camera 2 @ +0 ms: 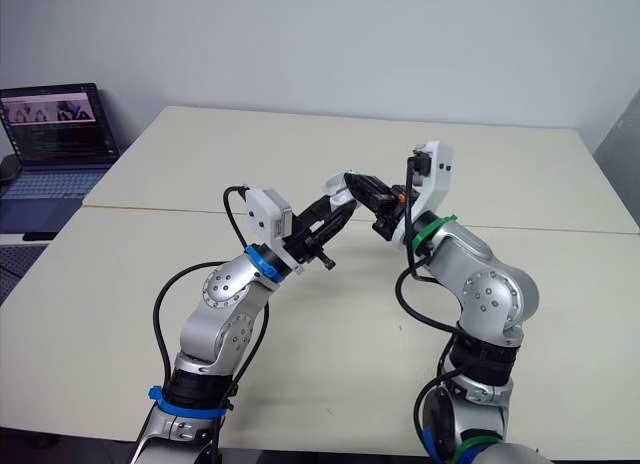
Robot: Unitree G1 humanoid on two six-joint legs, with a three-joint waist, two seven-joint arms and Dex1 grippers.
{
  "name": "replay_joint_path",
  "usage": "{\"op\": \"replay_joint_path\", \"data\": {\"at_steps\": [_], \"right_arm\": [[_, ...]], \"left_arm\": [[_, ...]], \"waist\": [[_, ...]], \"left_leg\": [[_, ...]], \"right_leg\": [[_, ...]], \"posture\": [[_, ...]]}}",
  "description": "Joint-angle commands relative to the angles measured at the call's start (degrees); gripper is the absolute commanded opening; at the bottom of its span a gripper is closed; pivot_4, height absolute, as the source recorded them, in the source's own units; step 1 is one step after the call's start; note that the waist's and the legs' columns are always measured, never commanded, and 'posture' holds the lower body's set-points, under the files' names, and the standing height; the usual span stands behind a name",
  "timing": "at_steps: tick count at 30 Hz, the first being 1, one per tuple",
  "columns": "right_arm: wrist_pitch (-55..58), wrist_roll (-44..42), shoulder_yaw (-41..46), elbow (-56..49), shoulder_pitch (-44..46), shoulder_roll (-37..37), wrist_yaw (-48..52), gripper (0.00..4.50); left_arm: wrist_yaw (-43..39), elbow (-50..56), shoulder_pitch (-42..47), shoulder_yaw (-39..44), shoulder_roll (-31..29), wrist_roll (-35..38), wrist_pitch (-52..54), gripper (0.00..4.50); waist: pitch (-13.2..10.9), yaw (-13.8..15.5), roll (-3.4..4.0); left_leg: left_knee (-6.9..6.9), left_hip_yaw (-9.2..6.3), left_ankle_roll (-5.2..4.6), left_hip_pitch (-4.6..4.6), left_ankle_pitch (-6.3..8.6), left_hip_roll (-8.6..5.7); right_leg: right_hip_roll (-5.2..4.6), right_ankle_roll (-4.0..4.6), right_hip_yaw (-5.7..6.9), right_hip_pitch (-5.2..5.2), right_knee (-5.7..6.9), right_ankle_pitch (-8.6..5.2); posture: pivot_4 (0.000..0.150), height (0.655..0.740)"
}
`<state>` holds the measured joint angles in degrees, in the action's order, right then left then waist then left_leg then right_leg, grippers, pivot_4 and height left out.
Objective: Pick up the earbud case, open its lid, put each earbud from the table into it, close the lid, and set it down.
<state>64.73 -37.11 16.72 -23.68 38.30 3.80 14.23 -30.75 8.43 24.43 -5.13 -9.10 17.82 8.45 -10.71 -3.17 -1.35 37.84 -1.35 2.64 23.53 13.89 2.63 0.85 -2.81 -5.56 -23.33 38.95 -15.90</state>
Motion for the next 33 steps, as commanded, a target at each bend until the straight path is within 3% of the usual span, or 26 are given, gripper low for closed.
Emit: {"op": "replay_joint_path", "data": {"at_steps": [1, 20, 33], "right_arm": [[-2.2, -1.8, -2.5, -3.0, -1.0, -0.1, -0.8, 0.38], [-10.1, -4.6, -6.8, -2.6, -1.5, -1.8, -3.0, 0.38], [-14.9, -2.0, -11.7, -0.1, -3.3, -2.5, -3.4, 0.38]], "left_arm": [[1.4, 0.7, 2.0, 1.2, 0.5, 0.2, -0.4, 0.79], [4.0, -1.1, 1.5, 1.0, 2.0, -1.2, -1.3, 0.79], [4.2, -0.5, 2.4, -0.1, 3.5, -2.2, -1.5, 0.79]], "waist": [[0.0, 0.0, 0.00], [0.0, -0.1, 0.00], [0.0, -0.1, 0.00]], "left_leg": [[0.00, -0.01, 0.00, 0.01, 0.00, 0.00], [0.00, -0.03, 0.00, 0.10, 0.00, -0.01], [-0.01, -0.04, 0.00, 0.24, 0.00, 0.00]], "right_leg": [[0.00, 0.00, 0.01, 0.00, -0.01, 0.00], [0.00, -0.01, 0.02, -0.04, -0.06, 0.00], [0.01, -0.01, 0.03, -0.19, -0.06, 0.00]], "posture": [[0.150, 0.7400], [0.150, 0.7400], [0.150, 0.7400]]}}
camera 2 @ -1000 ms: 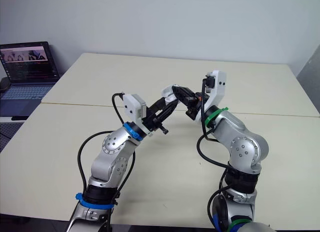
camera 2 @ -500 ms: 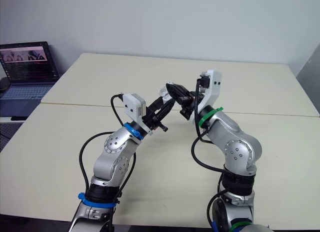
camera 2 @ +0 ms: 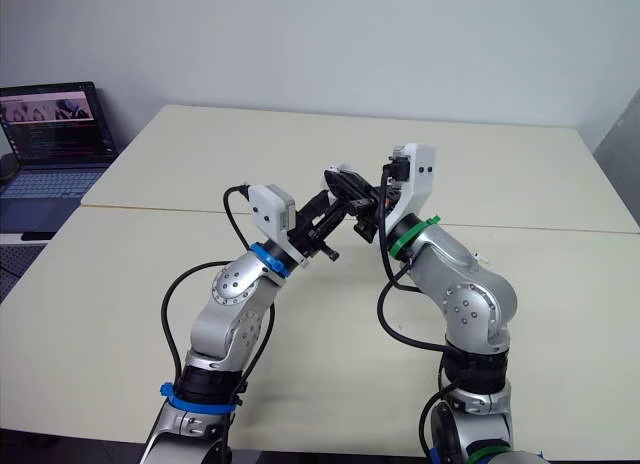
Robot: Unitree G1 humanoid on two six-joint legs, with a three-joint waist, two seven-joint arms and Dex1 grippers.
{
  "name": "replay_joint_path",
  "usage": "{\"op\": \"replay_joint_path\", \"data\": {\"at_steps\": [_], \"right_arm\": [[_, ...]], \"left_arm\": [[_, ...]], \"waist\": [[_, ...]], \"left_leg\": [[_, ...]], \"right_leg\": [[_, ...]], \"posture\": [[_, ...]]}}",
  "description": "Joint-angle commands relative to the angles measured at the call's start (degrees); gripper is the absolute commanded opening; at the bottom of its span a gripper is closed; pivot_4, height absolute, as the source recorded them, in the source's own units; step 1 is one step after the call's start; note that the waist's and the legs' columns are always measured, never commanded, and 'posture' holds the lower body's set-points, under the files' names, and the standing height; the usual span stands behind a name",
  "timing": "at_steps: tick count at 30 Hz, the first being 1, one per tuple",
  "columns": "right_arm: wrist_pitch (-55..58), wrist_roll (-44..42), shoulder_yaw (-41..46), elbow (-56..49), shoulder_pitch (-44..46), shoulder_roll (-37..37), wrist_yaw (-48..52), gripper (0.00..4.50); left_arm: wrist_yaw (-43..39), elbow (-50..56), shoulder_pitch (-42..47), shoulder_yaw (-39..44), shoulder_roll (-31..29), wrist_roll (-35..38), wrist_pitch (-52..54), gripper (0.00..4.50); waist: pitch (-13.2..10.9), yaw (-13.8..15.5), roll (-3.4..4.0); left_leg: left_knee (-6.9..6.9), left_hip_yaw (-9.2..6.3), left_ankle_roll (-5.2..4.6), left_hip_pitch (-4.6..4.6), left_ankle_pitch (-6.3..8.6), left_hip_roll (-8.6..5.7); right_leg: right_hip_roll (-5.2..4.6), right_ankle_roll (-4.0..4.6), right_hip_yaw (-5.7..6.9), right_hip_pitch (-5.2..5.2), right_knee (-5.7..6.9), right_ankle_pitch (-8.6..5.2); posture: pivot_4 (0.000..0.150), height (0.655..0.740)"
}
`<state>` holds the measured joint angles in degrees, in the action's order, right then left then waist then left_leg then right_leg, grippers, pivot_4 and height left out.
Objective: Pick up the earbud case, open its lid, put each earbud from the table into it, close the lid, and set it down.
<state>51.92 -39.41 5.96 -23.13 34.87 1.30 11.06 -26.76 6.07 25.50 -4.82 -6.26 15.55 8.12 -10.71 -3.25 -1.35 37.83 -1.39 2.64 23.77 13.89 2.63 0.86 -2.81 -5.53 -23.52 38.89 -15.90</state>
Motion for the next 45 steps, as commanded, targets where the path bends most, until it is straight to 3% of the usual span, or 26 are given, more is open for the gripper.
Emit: {"op": "replay_joint_path", "data": {"at_steps": [1, 32, 33, 38, 45], "right_arm": [[-2.4, 0.4, -1.2, -0.6, 0.0, -0.1, -0.3, 0.38], [-5.7, 2.2, -5.4, 0.9, -4.8, -1.6, -1.9, 0.38], [-5.6, 2.1, -5.3, 1.0, -4.8, -1.6, -1.9, 1.11], [-5.7, 2.2, -5.4, 0.9, -4.9, -1.9, -1.9, 2.72], [-7.3, 1.1, -2.9, 0.4, -4.6, -4.3, -0.1, 2.72]], "left_arm": [[0.2, 1.9, 1.4, -0.4, 0.7, 0.1, -1.1, 0.79], [-0.4, 3.4, 2.0, -0.3, 1.0, 1.2, 0.3, 0.79], [-0.4, 3.4, 2.0, -0.3, 1.1, 1.2, 0.3, 0.79], [-0.1, 3.4, 2.1, -0.4, 1.3, 1.1, 0.3, 0.79], [-0.6, 3.0, 1.7, -0.1, 0.8, 1.2, 0.3, 0.79]], "waist": [[0.0, 0.0, 0.00], [0.0, 0.0, 0.00], [0.0, 0.0, 0.00], [0.0, 0.0, 0.00], [0.0, 0.0, 0.00]], "left_leg": [[0.00, 0.00, 0.00, 0.00, 0.00, 0.00], [0.00, 0.00, 0.00, 0.01, 0.00, 0.00], [0.00, 0.00, 0.00, 0.01, 0.00, 0.00], [0.00, 0.00, 0.00, 0.02, 0.00, 0.00], [0.00, 0.00, 0.00, 0.02, 0.00, 0.00]], "right_leg": [[0.00, 0.00, 0.00, 0.00, 0.00, 0.00], [0.00, -0.01, 0.00, -0.02, -0.01, 0.00], [0.00, -0.01, -0.01, -0.02, -0.01, -0.01], [0.00, -0.01, -0.01, -0.02, -0.01, -0.01], [0.00, -0.01, 0.00, -0.02, -0.02, -0.01]], "posture": [[0.150, 0.7400], [0.150, 0.7400], [0.150, 0.7400], [0.150, 0.7400], [0.150, 0.7400]]}}
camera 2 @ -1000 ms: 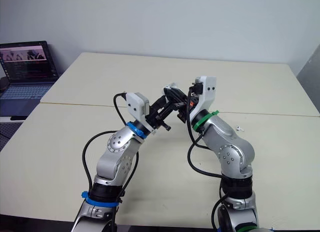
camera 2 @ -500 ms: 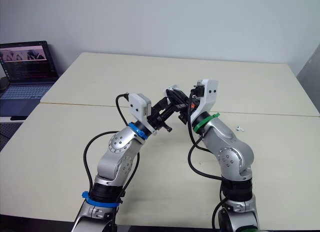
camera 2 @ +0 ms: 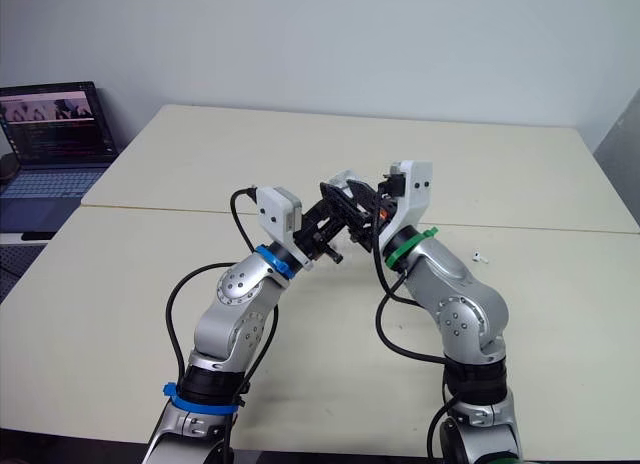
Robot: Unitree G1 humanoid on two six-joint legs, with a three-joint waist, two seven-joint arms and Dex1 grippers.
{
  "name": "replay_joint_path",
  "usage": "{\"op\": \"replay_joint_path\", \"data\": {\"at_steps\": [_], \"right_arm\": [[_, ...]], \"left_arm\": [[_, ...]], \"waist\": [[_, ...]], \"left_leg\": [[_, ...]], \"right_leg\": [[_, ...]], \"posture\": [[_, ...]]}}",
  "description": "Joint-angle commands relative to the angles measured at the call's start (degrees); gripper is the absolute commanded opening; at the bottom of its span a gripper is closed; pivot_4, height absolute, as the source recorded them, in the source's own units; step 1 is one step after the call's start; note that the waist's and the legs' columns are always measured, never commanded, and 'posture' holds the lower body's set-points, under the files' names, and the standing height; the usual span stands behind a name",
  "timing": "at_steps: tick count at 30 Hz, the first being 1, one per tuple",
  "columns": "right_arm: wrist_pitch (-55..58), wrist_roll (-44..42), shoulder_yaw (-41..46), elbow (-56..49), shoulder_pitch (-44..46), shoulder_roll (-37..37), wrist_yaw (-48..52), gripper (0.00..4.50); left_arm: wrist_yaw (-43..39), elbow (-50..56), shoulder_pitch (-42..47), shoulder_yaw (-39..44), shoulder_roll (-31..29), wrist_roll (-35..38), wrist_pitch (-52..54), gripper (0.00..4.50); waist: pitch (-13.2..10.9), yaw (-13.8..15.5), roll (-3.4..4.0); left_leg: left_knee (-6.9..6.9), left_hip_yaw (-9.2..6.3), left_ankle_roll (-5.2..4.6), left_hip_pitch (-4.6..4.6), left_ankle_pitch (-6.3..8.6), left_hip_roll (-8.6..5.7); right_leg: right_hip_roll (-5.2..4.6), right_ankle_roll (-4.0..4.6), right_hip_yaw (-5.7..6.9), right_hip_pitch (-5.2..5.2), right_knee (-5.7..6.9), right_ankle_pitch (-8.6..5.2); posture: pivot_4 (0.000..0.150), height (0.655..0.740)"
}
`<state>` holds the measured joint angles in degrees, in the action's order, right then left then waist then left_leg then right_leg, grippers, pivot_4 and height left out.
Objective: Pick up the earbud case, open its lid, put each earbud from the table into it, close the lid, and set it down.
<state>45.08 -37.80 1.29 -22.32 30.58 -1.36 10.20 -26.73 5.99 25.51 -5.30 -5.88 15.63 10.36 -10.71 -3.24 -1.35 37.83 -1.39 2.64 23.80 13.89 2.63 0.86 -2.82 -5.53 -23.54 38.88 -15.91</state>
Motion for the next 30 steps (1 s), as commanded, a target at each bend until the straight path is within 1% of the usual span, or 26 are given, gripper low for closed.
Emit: {"op": "replay_joint_path", "data": {"at_steps": [1, 9, 12, 14, 18, 22, 25, 28, 30], "right_arm": [[-0.7, -0.4, 2.0, -0.3, -0.2, -2.1, 0.9, 2.72], [-1.8, -3.4, 7.1, 1.0, 2.6, -3.3, 1.1, 2.72], [-2.0, -2.7, 8.5, 2.2, 2.7, -6.6, 2.8, 2.72], [-1.9, -1.3, 8.0, 2.5, 1.8, -10.0, 4.8, 2.72], [-0.9, 2.0, 2.9, 1.9, -3.1, -22.1, 14.4, 2.72], [-0.5, -0.1, -2.1, -1.0, -8.4, -29.4, 25.3, 2.72], [-4.1, 2.4, -8.6, -2.3, -11.1, -32.2, 32.6, 2.72], [-9.9, 6.7, -15.6, -1.2, -12.2, -31.6, 37.7, 2.72], [-15.7, 12.1, -21.3, 2.1, -12.2, -30.7, 40.5, 2.72]], "left_arm": [[-0.7, 3.0, 1.7, 0.5, 0.3, 1.1, -1.9, 0.79], [-0.8, 1.8, 0.5, 1.3, -0.3, 1.3, -1.9, 0.79], [-0.4, 0.7, 1.0, 3.2, -1.5, 1.3, -1.9, 0.79], [0.0, 0.4, 1.6, 4.7, -2.3, 1.5, -1.8, 0.79], [-0.2, 0.9, 2.6, 9.3, -6.4, 2.9, -0.4, 0.79], [-4.3, 3.3, 0.4, 13.0, -13.8, 5.7, 2.7, 0.79], [-7.0, 4.2, -2.1, 14.4, -18.1, 6.9, 4.0, 0.79], [-8.1, 5.4, -4.1, 15.3, -20.8, 7.6, 4.8, 0.79], [-8.0, 6.6, -5.1, 15.6, -21.6, 7.9, 5.5, 0.79]], "waist": [[0.0, 0.0, 0.00], [0.0, 0.0, 0.00], [0.0, 0.0, 0.00], [0.0, 0.0, 0.00], [0.0, 0.2, -0.01], [0.0, -0.2, 0.00], [0.0, -0.3, 0.01], [0.0, -0.1, -0.02], [0.0, 0.0, -0.03]], "left_leg": [[0.00, 0.00, 0.00, 0.00, 0.00, 0.00], [-0.01, 0.00, 0.00, 0.00, 0.00, 0.01], [0.00, 0.01, 0.00, 0.01, 0.00, 0.00], [0.00, 0.01, 0.00, 0.01, 0.00, -0.01], [0.00, 0.01, 0.00, 0.02, 0.00, -0.01], [-0.06, 0.04, -0.01, 0.02, 0.01, 0.01], [-0.08, 0.02, -0.02, 0.00, 0.01, 0.04], [-0.05, 0.01, -0.01, 0.00, 0.01, 0.05], [-0.01, 0.02, -0.01, 0.01, 0.00, 0.04]], "right_leg": [[0.00, 0.00, 0.01, 0.00, 0.00, 0.00], [0.01, 0.00, 0.00, -0.01, 0.00, 0.00], [0.00, 0.00, -0.01, 0.00, 0.00, 0.00], [0.00, 0.00, -0.01, 0.00, -0.01, 0.00], [0.00, 0.00, 0.00, 0.00, -0.05, 0.00], [0.01, -0.01, -0.04, -0.04, -0.10, -0.01], [0.04, -0.08, -0.04, -0.04, -0.09, -0.07], [0.03, -0.24, 0.00, -0.04, -0.09, -0.17], [0.01, -0.26, -0.01, -0.04, -0.09, -0.17]], "posture": [[0.150, 0.7400], [0.150, 0.7400], [0.150, 0.7400], [0.150, 0.7400], [0.150, 0.7400], [0.150, 0.7400], [0.150, 0.7400], [0.150, 0.7400], [0.150, 0.7400]]}}
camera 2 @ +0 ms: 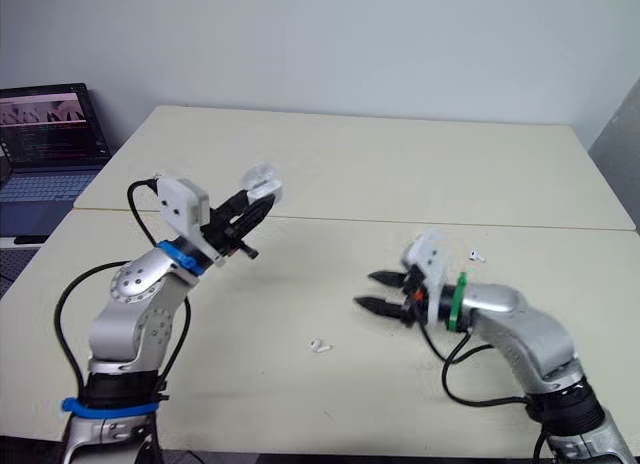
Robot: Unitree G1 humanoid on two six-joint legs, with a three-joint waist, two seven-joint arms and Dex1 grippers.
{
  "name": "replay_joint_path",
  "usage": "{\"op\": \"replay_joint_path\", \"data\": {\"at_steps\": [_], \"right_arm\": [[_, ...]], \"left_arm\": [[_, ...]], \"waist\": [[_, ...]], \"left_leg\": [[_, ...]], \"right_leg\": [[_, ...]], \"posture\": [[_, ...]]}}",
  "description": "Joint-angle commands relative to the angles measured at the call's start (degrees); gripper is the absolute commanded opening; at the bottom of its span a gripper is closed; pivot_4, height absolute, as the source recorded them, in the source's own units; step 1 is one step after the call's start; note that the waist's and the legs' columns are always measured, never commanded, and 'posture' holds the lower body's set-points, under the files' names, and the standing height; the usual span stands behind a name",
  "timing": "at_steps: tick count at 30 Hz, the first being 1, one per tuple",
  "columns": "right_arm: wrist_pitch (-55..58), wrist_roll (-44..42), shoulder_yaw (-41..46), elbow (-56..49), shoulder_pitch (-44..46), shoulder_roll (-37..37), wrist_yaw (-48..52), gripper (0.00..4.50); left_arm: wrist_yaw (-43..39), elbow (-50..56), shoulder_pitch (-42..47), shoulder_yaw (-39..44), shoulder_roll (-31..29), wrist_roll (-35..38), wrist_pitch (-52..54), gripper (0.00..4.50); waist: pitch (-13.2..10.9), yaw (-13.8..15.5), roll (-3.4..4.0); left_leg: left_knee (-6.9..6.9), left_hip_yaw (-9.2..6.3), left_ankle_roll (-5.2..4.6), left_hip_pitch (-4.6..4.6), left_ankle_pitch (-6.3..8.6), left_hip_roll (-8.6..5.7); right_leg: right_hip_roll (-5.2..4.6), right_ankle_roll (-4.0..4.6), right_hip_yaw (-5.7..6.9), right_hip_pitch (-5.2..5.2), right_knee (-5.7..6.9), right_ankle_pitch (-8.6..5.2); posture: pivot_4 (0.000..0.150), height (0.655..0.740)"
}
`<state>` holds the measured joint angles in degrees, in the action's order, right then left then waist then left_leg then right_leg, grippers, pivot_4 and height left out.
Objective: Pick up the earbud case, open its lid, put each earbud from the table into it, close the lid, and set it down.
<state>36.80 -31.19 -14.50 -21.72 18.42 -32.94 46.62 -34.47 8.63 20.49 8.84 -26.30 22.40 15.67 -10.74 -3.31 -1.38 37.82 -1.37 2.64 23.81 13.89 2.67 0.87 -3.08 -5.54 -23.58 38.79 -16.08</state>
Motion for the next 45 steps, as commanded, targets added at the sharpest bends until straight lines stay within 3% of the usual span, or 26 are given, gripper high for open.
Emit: {"op": "replay_joint_path", "data": {"at_steps": [1, 10, 24, 31, 37, 42, 45], "right_arm": [[-9.2, 7.3, -7.5, 2.8, 0.2, 1.5, 4.9, 2.72], [-17.9, 18.9, -15.3, 14.4, 3.9, 10.7, 4.4, 2.72], [-17.9, 25.9, -16.2, 17.4, 2.6, 11.1, 4.1, 2.72], [-18.2, 27.7, -15.6, 17.2, 1.8, 8.8, 4.8, 0.49], [-17.5, 26.0, -13.0, 15.6, 1.6, 5.6, 6.5, 0.39], [-15.1, 20.2, 1.5, 10.5, 2.3, -13.1, 15.7, 0.39], [-17.6, 20.4, 7.8, 14.4, -0.5, -27.4, 23.2, 0.39]], "left_arm": [[-0.1, 4.6, -0.4, 1.5, -1.3, 1.3, 0.5, 0.79], [2.0, 10.3, -4.3, 2.5, -2.0, 1.9, 3.8, 0.79], [3.0, 11.7, -5.2, 2.5, -2.3, 2.2, 4.5, 0.79], [2.9, 11.0, -4.7, 2.1, -2.1, 2.0, 3.9, 0.79], [2.9, 10.5, -4.2, 1.3, -0.9, 1.7, 3.3, 0.79], [3.1, 8.5, -3.4, -0.5, 1.6, 0.6, 1.0, 0.79], [2.7, 6.5, -2.9, -0.9, 2.4, 0.0, -0.8, 0.79]], "waist": [[0.0, 0.0, -0.01], [0.0, 0.2, -0.03], [0.0, 0.2, -0.04], [0.0, 0.3, -0.05], [0.0, 0.8, -0.06], [-0.1, 2.1, 0.02], [-0.1, 2.1, 0.02]], "left_leg": [[0.04, -0.01, 0.00, -0.01, 0.00, 0.00], [0.06, -0.01, 0.02, -0.03, -0.01, 0.02], [0.07, -0.01, 0.03, -0.08, -0.01, 0.01], [0.09, -0.01, 0.03, -0.13, -0.01, 0.00], [0.14, -0.01, 0.03, -0.16, -0.01, -0.04], [0.25, 0.02, 0.03, -0.11, -0.02, -0.31], [0.22, 0.08, 0.02, -0.08, -0.01, -0.36]], "right_leg": [[0.00, -0.01, 0.01, 0.02, 0.00, 0.00], [-0.01, 0.00, 0.01, 0.01, 0.06, 0.02], [-0.03, 0.20, 0.01, 0.05, 0.09, 0.13], [-0.03, 0.20, 0.01, 0.12, 0.10, 0.13], [-0.06, 0.19, 0.01, 0.18, 0.10, 0.13], [-0.31, 0.11, 0.00, 0.25, 0.03, 0.19], [-0.38, 0.02, -0.03, 0.28, -0.17, 0.25]], "posture": [[0.150, 0.7400], [0.150, 0.7400], [0.150, 0.7400], [0.150, 0.7400], [0.150, 0.7400], [0.150, 0.7400], [0.150, 0.7400]]}}
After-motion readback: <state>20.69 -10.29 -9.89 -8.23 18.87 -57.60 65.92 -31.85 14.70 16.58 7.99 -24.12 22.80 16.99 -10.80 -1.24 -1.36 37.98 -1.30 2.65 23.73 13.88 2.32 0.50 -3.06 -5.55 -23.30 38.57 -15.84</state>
